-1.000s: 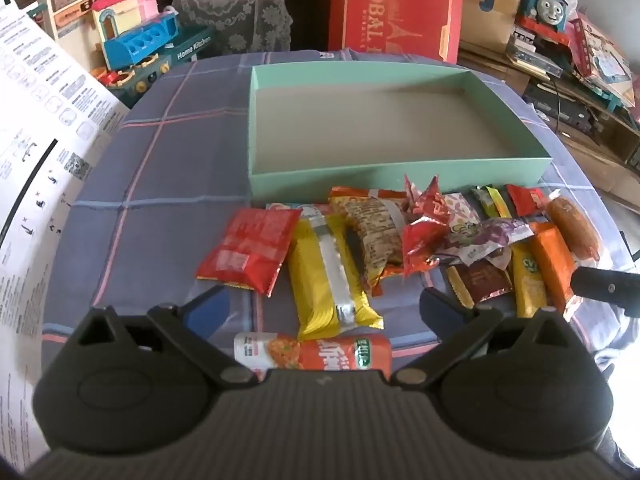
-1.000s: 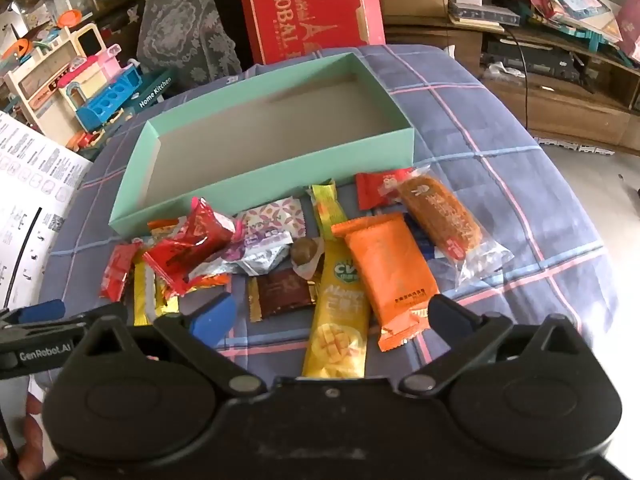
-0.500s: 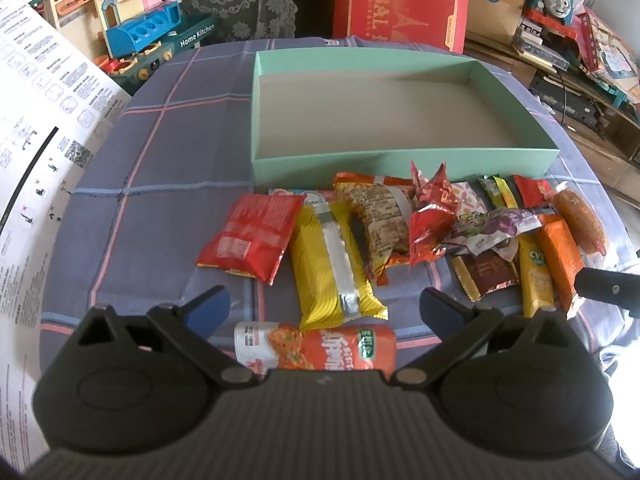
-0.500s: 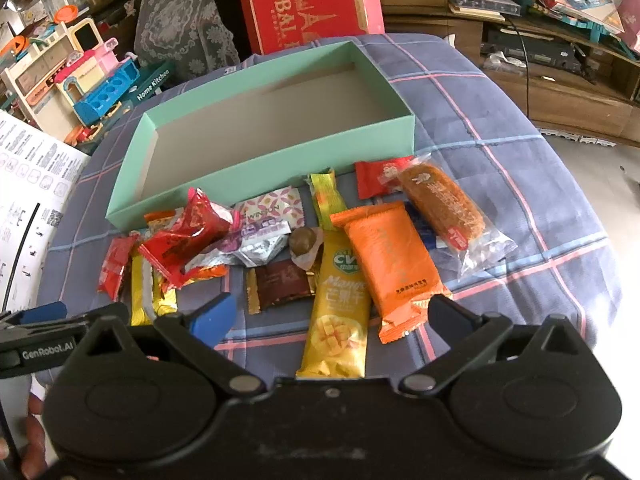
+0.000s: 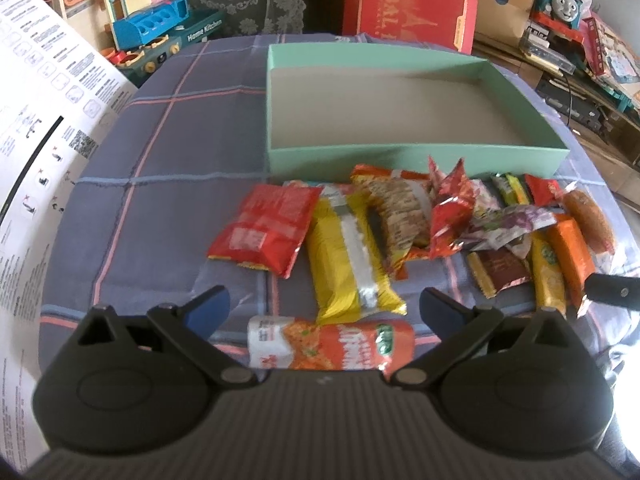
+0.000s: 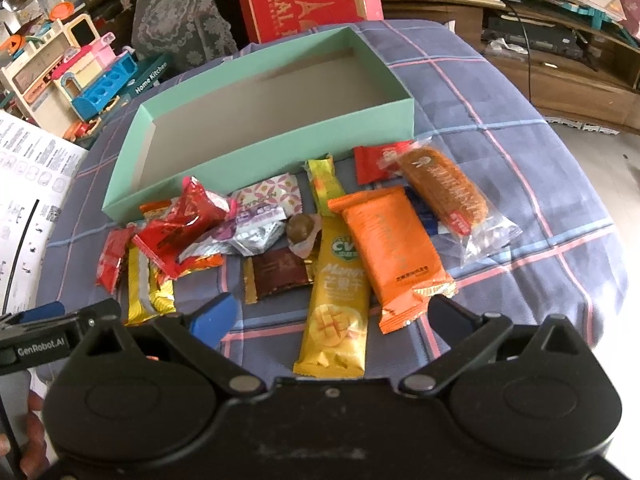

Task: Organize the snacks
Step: 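Move both grippers toward the snack pile in front of the teal box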

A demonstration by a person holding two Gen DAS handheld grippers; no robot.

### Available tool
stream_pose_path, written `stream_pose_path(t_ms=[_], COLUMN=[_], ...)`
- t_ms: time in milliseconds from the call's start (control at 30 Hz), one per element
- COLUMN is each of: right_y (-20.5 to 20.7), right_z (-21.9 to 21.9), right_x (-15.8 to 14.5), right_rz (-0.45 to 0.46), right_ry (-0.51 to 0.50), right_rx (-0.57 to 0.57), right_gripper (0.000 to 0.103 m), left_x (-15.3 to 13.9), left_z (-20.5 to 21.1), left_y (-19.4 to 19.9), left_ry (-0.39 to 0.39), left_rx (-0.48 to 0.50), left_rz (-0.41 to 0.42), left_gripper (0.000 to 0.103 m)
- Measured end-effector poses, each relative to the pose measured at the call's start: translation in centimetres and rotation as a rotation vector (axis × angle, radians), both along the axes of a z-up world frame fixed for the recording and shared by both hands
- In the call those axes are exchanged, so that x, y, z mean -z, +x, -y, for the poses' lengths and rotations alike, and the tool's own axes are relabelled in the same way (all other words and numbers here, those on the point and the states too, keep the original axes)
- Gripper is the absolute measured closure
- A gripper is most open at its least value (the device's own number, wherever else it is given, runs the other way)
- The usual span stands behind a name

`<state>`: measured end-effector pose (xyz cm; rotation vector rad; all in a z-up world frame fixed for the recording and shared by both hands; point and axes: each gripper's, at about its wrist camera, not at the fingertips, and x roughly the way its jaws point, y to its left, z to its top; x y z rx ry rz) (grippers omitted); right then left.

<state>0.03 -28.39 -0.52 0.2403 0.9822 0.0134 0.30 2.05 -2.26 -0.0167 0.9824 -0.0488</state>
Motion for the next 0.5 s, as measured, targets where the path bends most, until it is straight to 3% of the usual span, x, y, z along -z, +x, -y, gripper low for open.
stream_pose_path(t_ms=[167,333,500], right_y=[-1.0,-0.9,-0.8], right_z=[0.5,1.8,2.1], right_x=[0.7,2.6,3.5], right_rz=[0.093,0.037,-0.009], right_ry=[-0.006,0.04,0.078], right_rx=[-0.038,-0.024,-0.04], right_gripper=[0.0,0.0,0.0], left_x=[1.6,3.4,4.0], left_z=[-1.2,-1.2,-0.2], left_y=[-0.6,-0.4,-0.2], left_ry=[-0.003,-0.022,-0.009], left_rx=[0.003,0.027,0.054], left_rz=[-0.059,-0.146,-0.16], left_gripper=[0.0,0.0,0.0])
